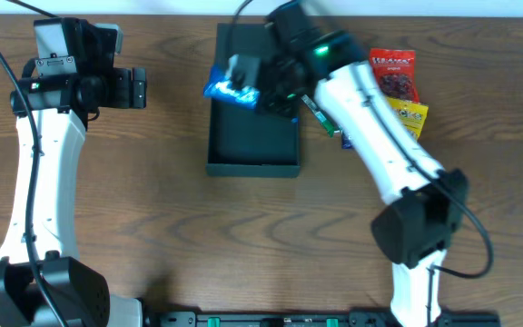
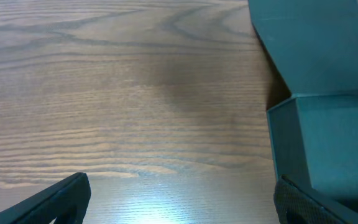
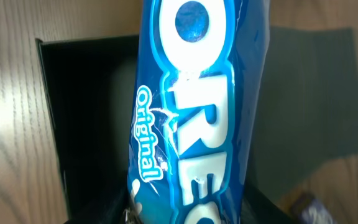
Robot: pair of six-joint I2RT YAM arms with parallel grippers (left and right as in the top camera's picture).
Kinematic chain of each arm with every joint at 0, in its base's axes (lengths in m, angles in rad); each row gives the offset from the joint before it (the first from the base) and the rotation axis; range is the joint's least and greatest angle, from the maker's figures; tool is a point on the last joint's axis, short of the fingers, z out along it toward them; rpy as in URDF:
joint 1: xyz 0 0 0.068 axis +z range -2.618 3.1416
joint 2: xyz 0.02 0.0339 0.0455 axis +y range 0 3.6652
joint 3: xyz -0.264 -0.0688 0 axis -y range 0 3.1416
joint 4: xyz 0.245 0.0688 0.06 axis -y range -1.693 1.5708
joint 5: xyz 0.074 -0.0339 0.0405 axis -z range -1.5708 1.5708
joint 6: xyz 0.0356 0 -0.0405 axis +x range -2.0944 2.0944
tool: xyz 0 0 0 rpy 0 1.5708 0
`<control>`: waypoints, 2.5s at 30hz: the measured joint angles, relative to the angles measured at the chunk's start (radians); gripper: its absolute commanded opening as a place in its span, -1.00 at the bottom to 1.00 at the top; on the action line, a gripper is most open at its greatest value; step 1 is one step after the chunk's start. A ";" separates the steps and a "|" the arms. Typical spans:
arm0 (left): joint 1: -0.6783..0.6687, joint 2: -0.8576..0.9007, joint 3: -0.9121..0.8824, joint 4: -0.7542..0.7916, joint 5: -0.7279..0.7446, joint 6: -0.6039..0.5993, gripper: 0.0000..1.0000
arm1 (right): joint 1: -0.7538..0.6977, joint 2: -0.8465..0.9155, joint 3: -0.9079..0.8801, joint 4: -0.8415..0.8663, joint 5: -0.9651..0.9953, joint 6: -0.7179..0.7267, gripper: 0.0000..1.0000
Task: Pack container
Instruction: 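Carry the Oreo pack with the right gripper over the box, then lower the Oreo pack into the box and open the right gripper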
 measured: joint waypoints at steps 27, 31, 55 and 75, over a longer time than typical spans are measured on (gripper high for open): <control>0.000 0.000 0.000 0.007 0.041 0.021 0.91 | -0.037 0.204 -0.003 0.116 0.042 -0.087 0.98; 0.000 0.000 0.000 0.007 0.040 0.021 0.91 | -0.037 0.206 -0.003 0.147 0.035 -0.092 0.99; 0.000 0.000 0.000 0.006 0.041 0.021 0.91 | -0.037 0.192 -0.091 0.056 -0.011 0.229 -0.97; 0.000 0.000 0.000 0.003 0.074 0.021 0.91 | -0.037 0.192 -0.219 0.285 0.286 0.425 -0.97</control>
